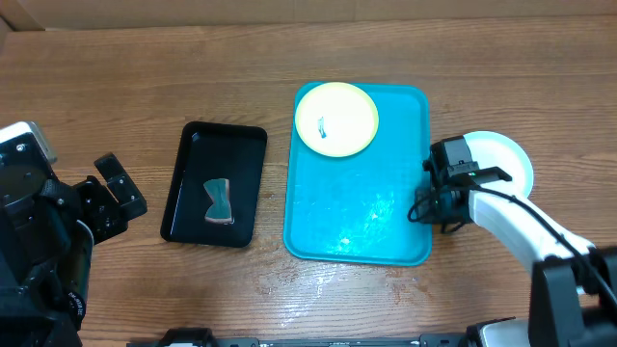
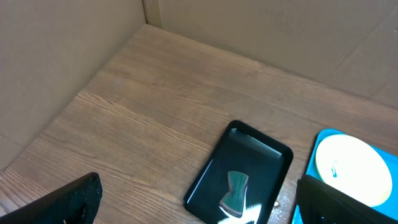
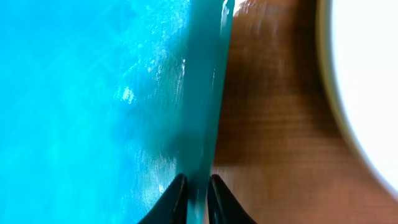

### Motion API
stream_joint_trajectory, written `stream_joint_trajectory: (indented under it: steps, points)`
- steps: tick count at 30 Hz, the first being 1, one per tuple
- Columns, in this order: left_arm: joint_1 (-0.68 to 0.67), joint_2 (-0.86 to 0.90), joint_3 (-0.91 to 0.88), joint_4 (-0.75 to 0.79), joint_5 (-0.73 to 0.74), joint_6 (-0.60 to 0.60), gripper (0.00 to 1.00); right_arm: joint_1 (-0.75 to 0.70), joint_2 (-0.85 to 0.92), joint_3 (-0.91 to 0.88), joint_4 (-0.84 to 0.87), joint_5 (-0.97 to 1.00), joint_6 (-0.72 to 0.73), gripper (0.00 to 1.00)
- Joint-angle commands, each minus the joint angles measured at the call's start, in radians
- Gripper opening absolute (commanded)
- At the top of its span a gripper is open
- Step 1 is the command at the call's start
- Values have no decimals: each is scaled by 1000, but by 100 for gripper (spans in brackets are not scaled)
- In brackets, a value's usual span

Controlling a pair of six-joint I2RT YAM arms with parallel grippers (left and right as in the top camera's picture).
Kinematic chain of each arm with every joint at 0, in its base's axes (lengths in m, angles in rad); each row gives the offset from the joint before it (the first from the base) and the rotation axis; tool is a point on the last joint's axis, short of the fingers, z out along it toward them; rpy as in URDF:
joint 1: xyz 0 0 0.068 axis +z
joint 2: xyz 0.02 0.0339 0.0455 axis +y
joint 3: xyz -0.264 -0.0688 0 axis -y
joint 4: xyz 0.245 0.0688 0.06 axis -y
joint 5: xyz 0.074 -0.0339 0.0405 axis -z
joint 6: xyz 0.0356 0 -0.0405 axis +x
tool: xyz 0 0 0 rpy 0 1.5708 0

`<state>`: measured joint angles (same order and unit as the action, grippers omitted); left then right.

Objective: Clean dirty plates on tray and stack at the side
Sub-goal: 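Move the right gripper back to the teal tray's right edge, then push the teal tray leftward with the right gripper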

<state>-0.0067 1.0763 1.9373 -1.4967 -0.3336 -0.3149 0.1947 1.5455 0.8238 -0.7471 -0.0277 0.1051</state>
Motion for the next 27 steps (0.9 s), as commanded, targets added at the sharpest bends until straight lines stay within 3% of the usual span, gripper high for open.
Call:
stream_joint_trajectory:
  steps: [1,3,5,6,10,14,16,22,27]
  points:
    - [1,-3,3,2,-13,-14,100,-5,-118,96,-28,-166,-24,27]
    - [1,-3,3,2,-13,-14,100,-5,-164,129,-35,-276,-23,47]
    - [1,-3,3,2,-13,-14,100,-5,-206,146,-25,-431,-24,84]
    - [1,-3,3,2,-13,-14,100,-5,-217,146,-2,-465,-24,86]
    - [1,-3,3,2,-13,-14,100,-4,-211,146,80,-469,-23,75]
    - [1,-3,3,2,-13,-14,100,-4,-169,146,115,-170,110,65]
    - [1,-3,3,2,-13,-14,100,-6,-153,146,146,-49,161,65]
    - [1,-3,3,2,-13,-14,100,-31,-92,172,312,-13,118,63]
    - [1,-3,3,2,-13,-14,100,-48,95,274,349,49,34,64]
